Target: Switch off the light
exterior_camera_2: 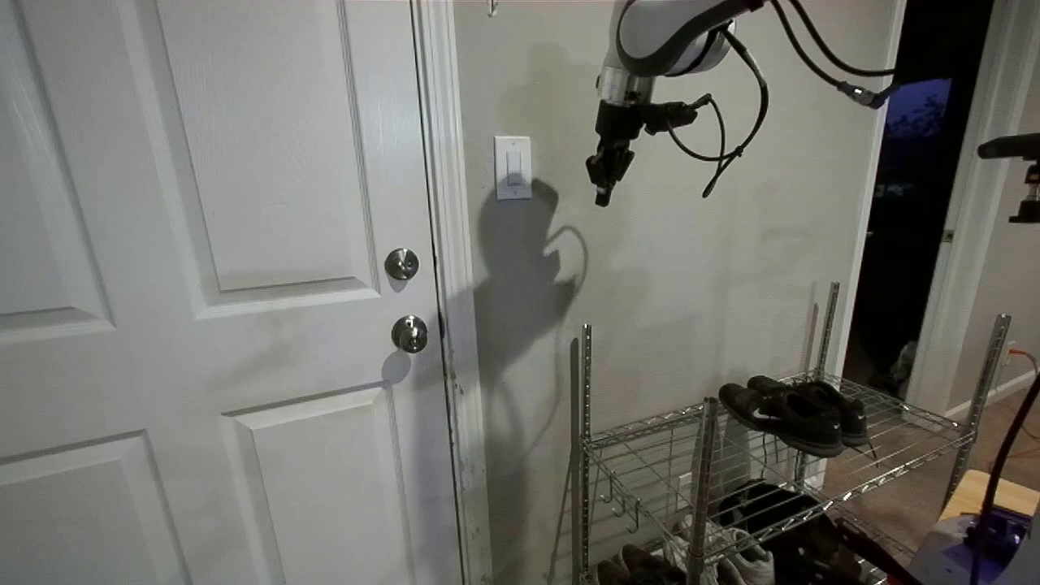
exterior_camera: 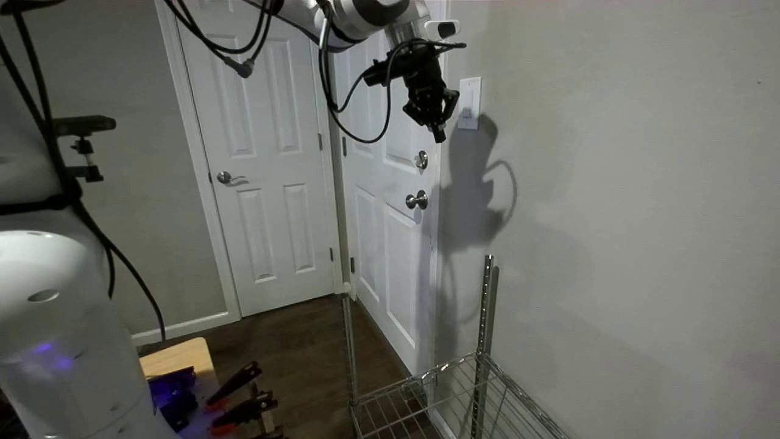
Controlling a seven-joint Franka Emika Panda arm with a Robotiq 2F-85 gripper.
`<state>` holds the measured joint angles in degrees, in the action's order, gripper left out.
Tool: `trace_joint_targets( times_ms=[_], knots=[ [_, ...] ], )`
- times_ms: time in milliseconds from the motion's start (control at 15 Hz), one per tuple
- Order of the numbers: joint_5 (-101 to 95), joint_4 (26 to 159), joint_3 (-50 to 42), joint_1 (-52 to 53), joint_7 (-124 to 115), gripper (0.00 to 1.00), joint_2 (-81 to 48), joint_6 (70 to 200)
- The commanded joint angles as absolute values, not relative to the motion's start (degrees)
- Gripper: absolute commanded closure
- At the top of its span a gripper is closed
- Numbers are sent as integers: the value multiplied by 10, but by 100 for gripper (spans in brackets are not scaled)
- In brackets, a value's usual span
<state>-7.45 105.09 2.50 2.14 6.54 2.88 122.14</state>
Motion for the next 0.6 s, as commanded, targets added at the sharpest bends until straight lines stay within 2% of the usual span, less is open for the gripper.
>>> trace_joint_targets(
  times_ms=[0,533],
  knots=[
    [-113,1011,35,31,58,98,-5,1253],
    [-121,969,51,56,66,98,-47,1341]
  ],
)
